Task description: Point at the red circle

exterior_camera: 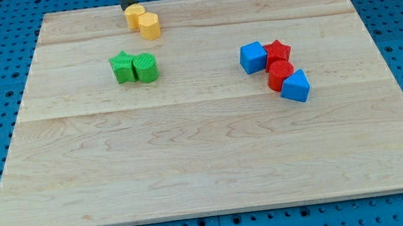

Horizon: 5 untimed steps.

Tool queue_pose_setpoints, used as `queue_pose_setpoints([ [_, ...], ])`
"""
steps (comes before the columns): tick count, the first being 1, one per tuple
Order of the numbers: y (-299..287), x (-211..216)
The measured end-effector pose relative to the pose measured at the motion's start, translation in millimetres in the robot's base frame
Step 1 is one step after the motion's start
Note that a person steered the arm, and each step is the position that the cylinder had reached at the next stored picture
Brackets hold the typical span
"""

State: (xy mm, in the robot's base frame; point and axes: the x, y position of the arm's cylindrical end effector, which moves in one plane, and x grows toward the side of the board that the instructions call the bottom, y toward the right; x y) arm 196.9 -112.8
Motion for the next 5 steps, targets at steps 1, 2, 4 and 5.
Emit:
queue_pose_setpoints([
  [1, 0, 2],
  [2, 0, 6],
  [4, 83, 7],
  [5, 92, 7],
])
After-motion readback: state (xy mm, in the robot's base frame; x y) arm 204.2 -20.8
